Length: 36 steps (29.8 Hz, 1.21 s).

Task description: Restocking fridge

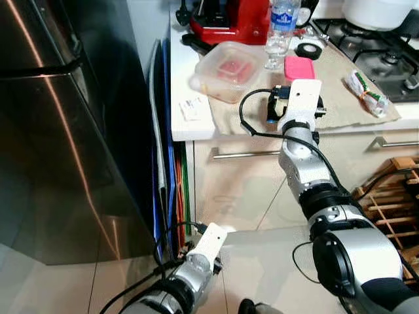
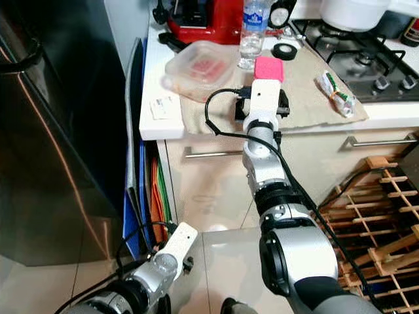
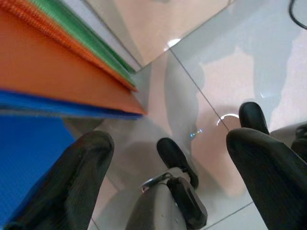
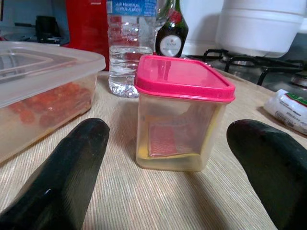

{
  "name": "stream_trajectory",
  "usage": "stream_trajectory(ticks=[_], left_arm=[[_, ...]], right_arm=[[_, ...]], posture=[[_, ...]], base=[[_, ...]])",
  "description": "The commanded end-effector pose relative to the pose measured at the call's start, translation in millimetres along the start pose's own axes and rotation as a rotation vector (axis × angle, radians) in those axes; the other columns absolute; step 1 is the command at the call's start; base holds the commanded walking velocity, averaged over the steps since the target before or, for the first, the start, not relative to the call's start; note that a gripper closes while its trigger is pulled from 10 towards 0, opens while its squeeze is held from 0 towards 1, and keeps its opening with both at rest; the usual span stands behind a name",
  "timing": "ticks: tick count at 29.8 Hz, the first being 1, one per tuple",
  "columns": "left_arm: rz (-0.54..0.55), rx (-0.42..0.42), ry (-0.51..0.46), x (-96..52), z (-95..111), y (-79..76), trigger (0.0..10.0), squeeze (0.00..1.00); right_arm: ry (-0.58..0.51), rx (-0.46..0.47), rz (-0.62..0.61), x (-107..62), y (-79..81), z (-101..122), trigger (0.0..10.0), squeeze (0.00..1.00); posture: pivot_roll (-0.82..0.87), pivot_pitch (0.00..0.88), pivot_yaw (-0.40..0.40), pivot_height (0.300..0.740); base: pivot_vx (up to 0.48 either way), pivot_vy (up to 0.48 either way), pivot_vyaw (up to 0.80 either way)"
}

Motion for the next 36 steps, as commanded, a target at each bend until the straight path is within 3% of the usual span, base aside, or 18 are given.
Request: stream_trajectory(ticks=[1,2,4,8,11,16,19,21,36], left_arm=[[-0.187,0.061,-0.448,-73.7,184.1,-105.6,10.0,0.00],[-0.180,0.040,-0.482,-78.8,194.0,-105.2,10.0,0.00],[-0.180,0.040,-0.482,-78.8,194.0,-105.2,10.0,0.00],[-0.204,0.063,-0.548,-95.3,214.5,-116.6,10.0,0.00],[-0.257,0.059,-0.571,-106.9,223.7,-129.2,10.0,0.00],[-0.281,0.045,-0.599,-116.6,233.9,-134.8,10.0,0.00],[-0.282,0.041,-0.602,-117.1,235.0,-134.3,10.0,0.00],[-0.296,0.024,-0.612,-114.5,235.5,-130.0,10.0,0.00],[-0.296,0.024,-0.612,-114.5,235.5,-130.0,10.0,0.00]], right_arm=[[-0.048,-0.001,-0.030,-2.0,-5.7,7.2,10.0,0.00],[-0.063,-0.004,-0.038,-3.5,-7.9,8.6,10.0,0.00],[-0.063,-0.004,-0.038,-3.5,-7.9,8.6,10.0,0.00],[-0.075,-0.015,-0.053,-14.0,-15.1,3.3,10.0,0.00],[-0.037,-0.032,-0.055,-26.1,-22.4,-14.0,10.0,0.00],[-0.013,-0.047,-0.058,-38.7,-29.3,-25.6,10.0,0.00],[-0.007,-0.050,-0.057,-38.6,-29.4,-27.4,10.0,0.00],[0.018,-0.068,-0.056,-53.4,-36.0,-38.0,10.0,0.00],[0.018,-0.068,-0.056,-53.4,-36.0,-38.0,10.0,0.00]], posture=[[0.24,0.099,-0.008,0.740],[0.24,0.095,-0.013,0.740],[0.24,0.095,-0.013,0.740],[0.23,0.082,-0.019,0.740],[0.21,0.058,-0.025,0.740],[0.20,0.049,-0.029,0.740],[0.19,0.041,-0.032,0.740],[0.16,0.030,-0.041,0.740],[0.16,0.030,-0.041,0.740]], base=[[0.000,0.000,0.00],[0.000,0.000,0.00],[0.000,0.000,0.00],[0.000,0.000,0.00],[0.000,0.000,0.00],[0.000,0.000,0.00],[0.000,0.000,0.00],[0.000,0.000,0.00],[0.000,0.000,0.00]])
Point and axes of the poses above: a point about 5 cm out from each wrist's last joint towards the gripper, its own x axis pointing out of the wrist towards the gripper, its own z axis along the axis of the wrist's last joint, y = z × x, the point moved 5 cm from there along x, pointing out of the wrist towards the gripper
